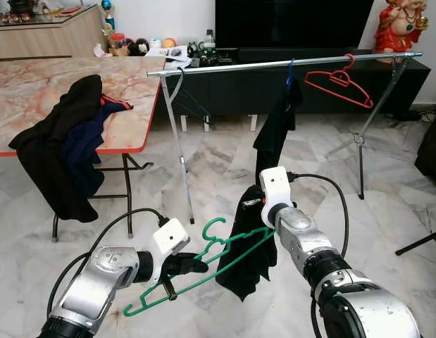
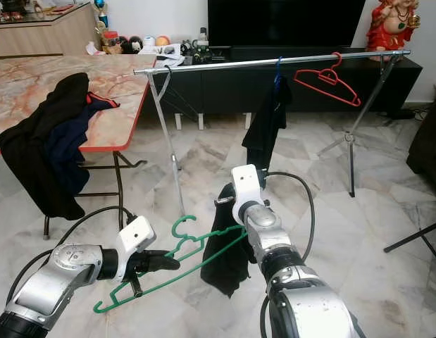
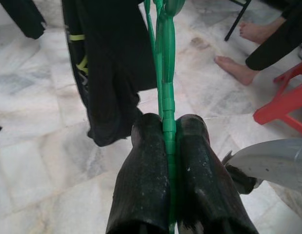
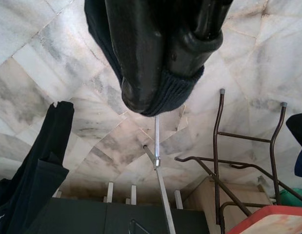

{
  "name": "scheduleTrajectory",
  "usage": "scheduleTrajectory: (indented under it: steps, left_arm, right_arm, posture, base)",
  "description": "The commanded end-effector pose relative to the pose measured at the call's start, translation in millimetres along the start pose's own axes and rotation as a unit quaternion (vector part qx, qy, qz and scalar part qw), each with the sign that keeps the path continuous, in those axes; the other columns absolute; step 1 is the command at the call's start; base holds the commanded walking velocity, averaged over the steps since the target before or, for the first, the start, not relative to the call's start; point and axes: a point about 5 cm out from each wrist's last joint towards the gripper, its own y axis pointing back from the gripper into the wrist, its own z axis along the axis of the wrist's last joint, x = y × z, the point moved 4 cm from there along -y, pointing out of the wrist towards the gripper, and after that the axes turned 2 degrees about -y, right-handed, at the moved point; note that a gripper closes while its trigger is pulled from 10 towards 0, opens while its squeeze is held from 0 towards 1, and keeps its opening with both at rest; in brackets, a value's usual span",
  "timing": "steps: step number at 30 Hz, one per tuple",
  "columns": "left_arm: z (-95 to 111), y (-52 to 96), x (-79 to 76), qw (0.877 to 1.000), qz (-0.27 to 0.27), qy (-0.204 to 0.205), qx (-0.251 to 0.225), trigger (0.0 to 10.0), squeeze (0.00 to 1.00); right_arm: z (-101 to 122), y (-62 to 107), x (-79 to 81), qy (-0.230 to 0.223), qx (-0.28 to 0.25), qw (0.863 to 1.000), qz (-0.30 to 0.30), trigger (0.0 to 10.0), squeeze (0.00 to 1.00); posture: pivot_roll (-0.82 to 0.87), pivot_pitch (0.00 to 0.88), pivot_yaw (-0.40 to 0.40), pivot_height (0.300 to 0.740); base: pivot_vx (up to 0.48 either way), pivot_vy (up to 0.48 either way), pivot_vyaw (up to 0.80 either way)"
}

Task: Hang hanger

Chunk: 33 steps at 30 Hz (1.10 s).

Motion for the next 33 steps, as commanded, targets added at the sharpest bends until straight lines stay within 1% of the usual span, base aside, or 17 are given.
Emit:
scheduleTrajectory:
  steps: [1, 4, 9, 11, 13, 16, 18, 19, 23, 24, 26, 29, 33]
  left_arm:
    - [-4, 4.1, 7.1, 1.0, 0.014, -0.009, 0.017, 10.0, 0.0]
    - [-7, 5.6, 9.0, 0.999, 0.02, -0.013, 0.026, 10.0, 0.0]
    - [-15, 7.8, 7.3, 0.999, 0.015, -0.014, 0.045, 10.0, 0.0]
    - [-17, 7.4, 8.6, 0.999, 0.021, -0.013, 0.049, 10.0, 0.0]
    - [-20, 6.9, 13.7, 0.998, 0.04, -0.014, 0.056, 10.0, 0.0]
    - [-20, 6.4, 15.4, 0.998, 0.047, -0.006, 0.05, 10.0, 0.0]
    - [-20, 6.5, 15.8, 0.997, 0.048, -0.01, 0.052, 10.0, 0.0]
    - [-20, 6.9, 19.5, 0.997, 0.061, -0.013, 0.052, 10.0, 0.0]
    - [-19, 6.7, 24.3, 0.996, 0.078, -0.016, 0.05, 10.0, 0.0]
    - [-18, 7.1, 29.5, 0.994, 0.096, -0.022, 0.048, 10.0, 0.0]
    - [-16, 7.7, 32.4, 0.993, 0.106, -0.022, 0.042, 10.0, 0.0]
    - [-15, 8.2, 34.3, 0.993, 0.112, -0.023, 0.037, 10.0, 0.0]
    - [-15, 8.7, 33.7, 0.993, 0.107, -0.023, 0.036, 10.0, 0.0]
  right_arm:
    - [22, -1.6, 1.6, 0.004, -0.028, 1.0, 0.004, 10.0, 0.0]
    - [22, -1.3, 0.4, 0.004, -0.027, 1.0, 0.004, 10.0, 0.0]
    - [22, -1.0, -1.4, 0.005, -0.027, 1.0, 0.002, 10.0, 0.0]
    - [24, -1.0, -1.3, 0.005, -0.029, 1.0, 0.004, 10.0, 0.0]
    - [27, -1.1, -0.5, 0.004, -0.032, 0.999, 0.006, 10.0, 0.0]
    - [29, -1.2, 0.5, 0.002, -0.036, 0.999, 0.01, 10.0, 0.0]
    - [28, -1.1, 0.1, 0.002, -0.035, 0.999, 0.01, 10.0, 0.0]
    - [28, -0.9, -0.7, 0.003, -0.035, 0.999, 0.008, 10.0, 0.0]
    - [27, -0.8, -0.9, 0.002, -0.034, 0.999, 0.009, 10.0, 0.0]
    - [26, -0.8, -0.5, 0.003, -0.033, 0.999, 0.01, 10.0, 0.0]
    - [25, -0.6, -0.7, 0.005, -0.032, 0.999, 0.011, 10.0, 0.0]
    - [24, -0.2, -2.2, 0.006, -0.03, 0.999, 0.01, 10.0, 0.0]
    - [18, 1.2, -8.2, 0.015, -0.022, 1.0, 0.004, 10.0, 0.0]
  posture:
    - [0.15, 0.0, -0.009, 0.74]
    - [0.16, 0.0, -0.012, 0.74]
    - [0.16, 0.0, -0.014, 0.74]
    - [0.16, 0.0, -0.014, 0.74]
    - [0.16, 0.0, -0.014, 0.74]
    - [0.15, 0.0, -0.015, 0.74]
    - [0.16, 0.0, -0.015, 0.74]
    - [0.16, 0.0, -0.016, 0.74]
    - [0.16, 0.0, -0.016, 0.74]
    - [0.15, 0.0, -0.017, 0.74]
    - [0.16, 0.0, -0.017, 0.74]
    - [0.16, 0.0, -0.017, 0.74]
    - [0.16, 0.0, -0.018, 0.74]
  base:
    - [0.0, 0.0, 0.0]
    - [0.0, 0.0, 0.0]
    - [0.0, 0.0, 0.0]
    - [0.0, 0.0, 0.0]
    - [0.0, 0.0, 0.0]
    - [0.0, 0.0, 0.0]
    - [0.0, 0.0, 0.0]
    - [0.0, 0.0, 0.0]
    - [0.0, 0.0, 0.0]
    - [0.0, 0.0, 0.0]
    - [0.0, 0.0, 0.0]
    - [0.0, 0.0, 0.0]
    - [0.0, 0.0, 0.0]
